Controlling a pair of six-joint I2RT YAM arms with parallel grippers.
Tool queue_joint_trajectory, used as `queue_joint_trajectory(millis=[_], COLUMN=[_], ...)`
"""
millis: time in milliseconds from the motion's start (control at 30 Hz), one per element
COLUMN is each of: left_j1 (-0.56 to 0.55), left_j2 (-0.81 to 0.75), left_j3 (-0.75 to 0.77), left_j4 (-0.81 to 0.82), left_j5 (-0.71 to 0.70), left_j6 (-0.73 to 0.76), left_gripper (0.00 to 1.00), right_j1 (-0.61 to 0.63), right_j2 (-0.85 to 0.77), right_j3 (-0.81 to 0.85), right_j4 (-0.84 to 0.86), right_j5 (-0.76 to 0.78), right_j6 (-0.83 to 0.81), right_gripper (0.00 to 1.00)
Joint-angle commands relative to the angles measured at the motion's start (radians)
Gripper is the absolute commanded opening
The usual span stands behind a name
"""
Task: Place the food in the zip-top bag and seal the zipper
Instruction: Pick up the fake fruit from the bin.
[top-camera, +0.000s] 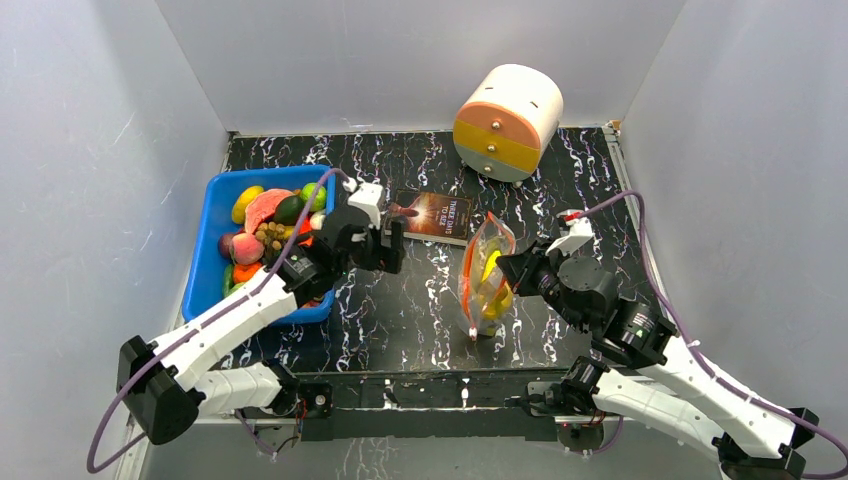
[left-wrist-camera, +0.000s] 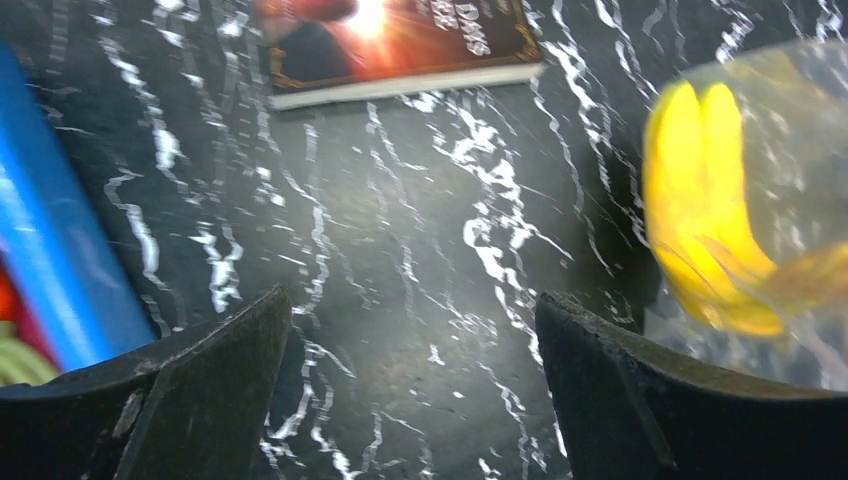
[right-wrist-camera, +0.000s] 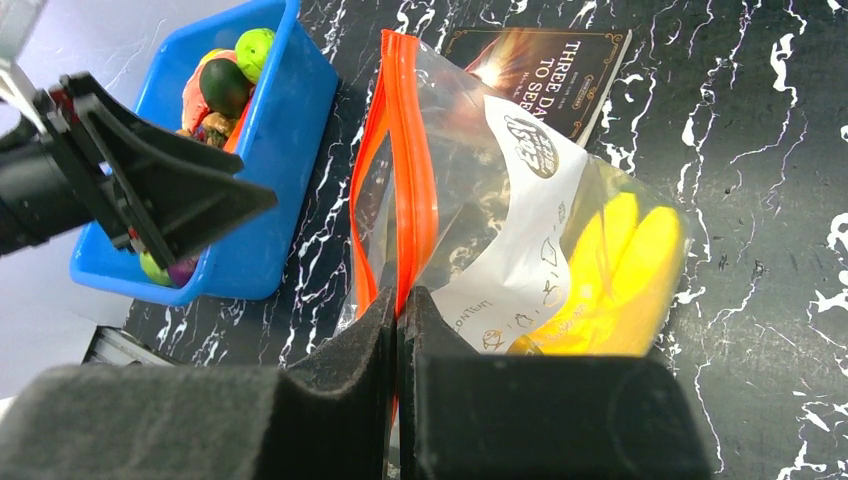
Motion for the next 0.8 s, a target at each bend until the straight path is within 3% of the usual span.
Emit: queue_joint_trajectory(millis=[0, 233, 467, 767], left_j1=[0.096, 0.261, 0.418, 0.562], left_j2=[-0.040, -0.040, 0.001, 0.129], left_j3=[0.078, 0.101, 0.041, 0.071], left_j4=[-0.066, -0.093, 0.042, 0.111], left_j5=[0.007, -0.056, -0.131, -0.089], left_j6=[0.076, 0.195, 0.323, 0.437], left_gripper=[0.88, 0.74, 0.75, 0.74], right_j1=[-0.003, -0.003, -0.003, -0.002], right_j2=[-0.023, -0.032, -0.021, -0.009], right_j3=[0.035, 0.030, 0.037, 0.034], right_j4=[0.048, 0.050, 0.066, 0.079], right_j5=[0.016, 0.006, -0.022, -0.062], right_j6=[-0.015, -0.009, -0.011, -0.003], right_gripper=[0.00, 0.00, 0.00, 0.00])
